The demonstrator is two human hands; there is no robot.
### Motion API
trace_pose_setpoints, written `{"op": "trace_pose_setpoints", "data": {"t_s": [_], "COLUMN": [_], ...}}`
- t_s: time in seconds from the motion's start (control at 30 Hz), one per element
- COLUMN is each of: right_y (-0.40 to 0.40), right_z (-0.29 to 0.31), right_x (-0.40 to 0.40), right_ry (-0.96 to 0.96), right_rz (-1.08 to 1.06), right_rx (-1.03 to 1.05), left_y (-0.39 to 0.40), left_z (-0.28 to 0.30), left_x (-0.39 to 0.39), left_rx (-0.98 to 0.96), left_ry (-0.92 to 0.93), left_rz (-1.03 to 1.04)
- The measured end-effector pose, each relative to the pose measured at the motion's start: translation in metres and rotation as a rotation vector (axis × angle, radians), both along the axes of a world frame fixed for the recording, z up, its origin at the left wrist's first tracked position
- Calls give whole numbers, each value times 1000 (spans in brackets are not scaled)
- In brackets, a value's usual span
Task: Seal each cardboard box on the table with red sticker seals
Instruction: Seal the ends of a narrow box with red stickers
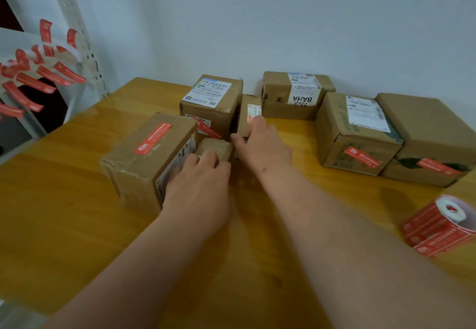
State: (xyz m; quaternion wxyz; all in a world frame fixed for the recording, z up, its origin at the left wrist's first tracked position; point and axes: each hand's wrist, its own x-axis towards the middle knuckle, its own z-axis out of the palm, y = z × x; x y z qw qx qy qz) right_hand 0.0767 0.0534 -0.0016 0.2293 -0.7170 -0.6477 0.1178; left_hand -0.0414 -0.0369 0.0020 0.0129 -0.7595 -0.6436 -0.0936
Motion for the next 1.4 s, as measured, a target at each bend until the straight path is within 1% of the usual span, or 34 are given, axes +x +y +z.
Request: {"op": "trace_pose_setpoints", "data": {"t_s": [0.2,0.33,0.37,0.47,0.5,0.57,0.63,0.73,0.83,0.87,0.93,1.0,1.07,1.13,1.23,1.3,1.4], "right_y": [-18,-48,-56,-85,-96,-117,-136,-158,-174,-178,-185,-192,-202,-211,-217,-217,-218], "right_z": [7,17,20,27,30,35,41,47,52,53,55,57,60,63,65,66,68], "right_x": [19,52,61,82,86,93,98,105,114,118,125,128,127,125,124,122,119], "right_ry": [208,384,470,851,952,1065,1107,1104,1055,1019,909,805,724,668,572,487,357], "right_rz": [-82,-118,-131,-172,-176,-167,-140,-97,-71,-78,-104,-91,-20,89,202,218,225], "right_rx": [45,9,-17,-133,-176,-268,-347,-422,-386,-346,-227,-45,132,252,275,267,317], "left_y": [-5,-17,-20,-32,-36,-44,-54,-66,-73,-75,-81,-86,-89,-91,-96,-98,-97], "left_z": [3,7,9,16,18,20,23,26,27,28,34,42,46,48,49,50,52], "left_x": [0,9,12,23,28,37,47,59,65,65,68,71,72,72,73,72,69], "left_rx": [1,68,78,37,19,-2,-21,-16,70,71,15,-81,-161,-226,-281,-299,-331], "left_ry": [18,-19,-51,-166,-208,-291,-356,-403,-482,-544,-693,-815,-882,-928,-956,-974,-998], "left_rz": [13,3,-9,-50,-64,-101,-159,-225,-294,-314,-310,-265,-234,-237,-240,-246,-240]}}
